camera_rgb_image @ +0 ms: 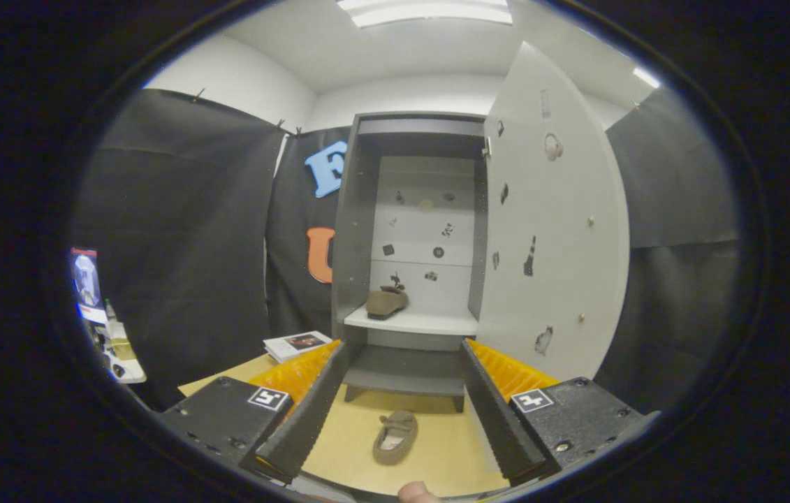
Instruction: Open the shoe cabinet door, grab the shoes and put them into the shoe cabinet, then close the shoe cabinet door.
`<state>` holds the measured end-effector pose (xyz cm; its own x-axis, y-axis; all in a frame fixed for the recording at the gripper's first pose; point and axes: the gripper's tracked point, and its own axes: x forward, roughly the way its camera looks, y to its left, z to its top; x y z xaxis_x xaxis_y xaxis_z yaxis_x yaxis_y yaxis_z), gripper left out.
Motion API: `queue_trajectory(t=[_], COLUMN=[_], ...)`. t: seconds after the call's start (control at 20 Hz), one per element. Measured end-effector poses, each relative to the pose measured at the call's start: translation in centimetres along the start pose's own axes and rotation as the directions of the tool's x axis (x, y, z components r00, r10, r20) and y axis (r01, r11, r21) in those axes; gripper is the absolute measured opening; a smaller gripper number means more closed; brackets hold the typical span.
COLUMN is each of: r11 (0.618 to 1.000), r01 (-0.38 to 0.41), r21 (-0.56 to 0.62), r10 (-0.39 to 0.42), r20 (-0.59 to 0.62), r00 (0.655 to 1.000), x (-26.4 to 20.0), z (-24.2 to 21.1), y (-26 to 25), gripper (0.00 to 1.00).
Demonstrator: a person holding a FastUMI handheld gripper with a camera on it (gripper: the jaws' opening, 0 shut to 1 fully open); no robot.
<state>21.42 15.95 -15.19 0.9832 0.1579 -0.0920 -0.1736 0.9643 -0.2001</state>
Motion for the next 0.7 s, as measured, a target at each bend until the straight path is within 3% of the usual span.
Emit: queue_trajectory(t=[0.3,0.7], r11=[0.999,0.994], r01=[-0.037,0.067], r21=[0.030,0.085], r10=[0.040,-0.043], r20=[-0.095,-0.252], r00=[0.995,0.967], x=[6.2,13.5], z=[-8.2,-21.2], y=[2.8,2.8], gripper=[1.00,1.00])
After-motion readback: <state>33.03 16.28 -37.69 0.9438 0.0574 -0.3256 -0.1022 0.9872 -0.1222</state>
